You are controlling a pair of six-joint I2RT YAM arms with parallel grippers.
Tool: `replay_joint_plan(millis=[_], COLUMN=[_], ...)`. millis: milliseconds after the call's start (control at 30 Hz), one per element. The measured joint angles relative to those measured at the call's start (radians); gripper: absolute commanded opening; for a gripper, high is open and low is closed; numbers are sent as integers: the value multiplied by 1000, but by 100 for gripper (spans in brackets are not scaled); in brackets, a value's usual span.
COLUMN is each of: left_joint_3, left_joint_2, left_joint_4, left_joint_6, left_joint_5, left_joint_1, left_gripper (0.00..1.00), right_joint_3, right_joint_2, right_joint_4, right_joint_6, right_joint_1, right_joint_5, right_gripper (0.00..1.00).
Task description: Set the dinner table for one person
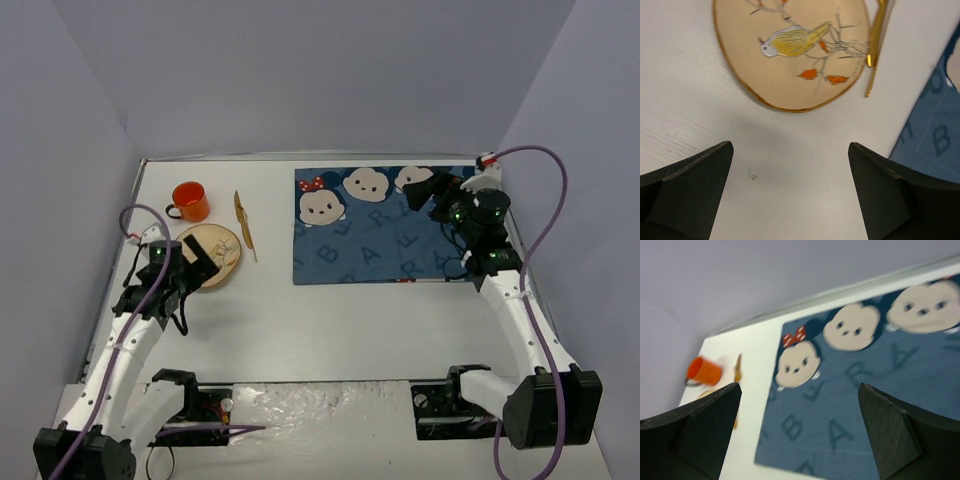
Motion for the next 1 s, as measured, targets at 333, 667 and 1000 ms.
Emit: replay_joint_plan(millis=[333,667,1000], left_joint_3=[-288,-480,-483], left_joint_2=[-106,-38,158], left_joint_4=[70,412,678], left_joint_6=[-111,-230,-246], left_joint_5=[146,218,257], left_joint_1=[346,408,408], left_gripper=[95,78,64], right_joint_3=[-304,-324,-341], right_joint_2=[36,36,36], right_joint_4=[217,281,290], right_joint_6=[161,88,46], right_joint_1=[119,257,276], right_joint_5=[-244,-301,-303], right_gripper=[100,100,100])
